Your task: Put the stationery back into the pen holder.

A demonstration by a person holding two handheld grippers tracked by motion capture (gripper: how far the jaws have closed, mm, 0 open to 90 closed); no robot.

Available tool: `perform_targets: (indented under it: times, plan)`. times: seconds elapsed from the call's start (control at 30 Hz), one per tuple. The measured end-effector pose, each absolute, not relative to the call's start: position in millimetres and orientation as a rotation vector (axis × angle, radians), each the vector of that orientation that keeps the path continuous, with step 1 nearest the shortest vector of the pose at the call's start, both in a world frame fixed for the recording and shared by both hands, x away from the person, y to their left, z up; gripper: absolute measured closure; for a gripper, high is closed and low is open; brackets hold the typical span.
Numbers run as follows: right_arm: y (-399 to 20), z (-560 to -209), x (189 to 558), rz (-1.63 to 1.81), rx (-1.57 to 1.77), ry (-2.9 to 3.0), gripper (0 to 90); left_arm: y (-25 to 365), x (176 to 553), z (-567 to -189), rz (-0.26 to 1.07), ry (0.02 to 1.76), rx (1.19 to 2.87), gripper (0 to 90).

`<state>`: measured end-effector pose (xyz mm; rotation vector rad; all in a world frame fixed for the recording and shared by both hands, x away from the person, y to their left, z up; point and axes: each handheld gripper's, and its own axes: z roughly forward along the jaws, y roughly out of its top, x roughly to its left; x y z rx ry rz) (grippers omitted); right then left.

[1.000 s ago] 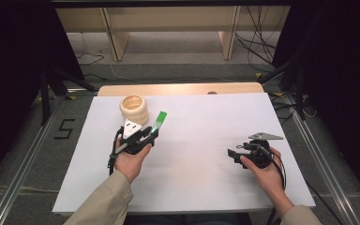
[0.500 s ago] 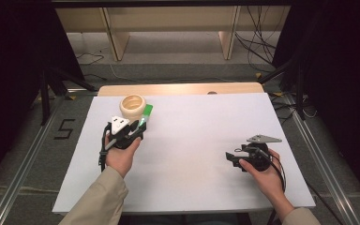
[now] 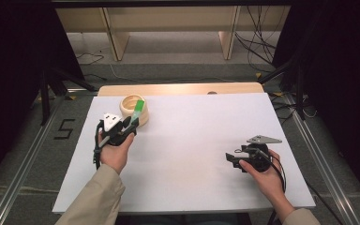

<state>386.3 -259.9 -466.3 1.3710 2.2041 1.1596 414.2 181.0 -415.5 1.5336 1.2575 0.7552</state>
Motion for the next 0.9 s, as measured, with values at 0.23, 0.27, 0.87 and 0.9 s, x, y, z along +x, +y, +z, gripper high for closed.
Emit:
perform_targets:
  times: [0.23, 0.27, 0.87, 0.9]
  plan:
    - [-260, -467, 386, 1.161, 1.371, 2.204, 21.3, 184, 420, -415, 0.789, 1.270, 1.525, 66.5]
    - [-259, -467, 386, 1.161, 1.371, 2.204, 21.3, 184, 422, -415, 0.793, 1.272, 1.529, 66.5]
    - [-261, -467, 388, 1.158, 1.379, 2.193, 21.3, 196, 478, -399, 0.852, 1.349, 1.496, 66.5]
    - [-261, -467, 388, 1.159, 1.378, 2.192, 21.3, 196, 481, -399, 0.849, 1.350, 1.497, 66.5]
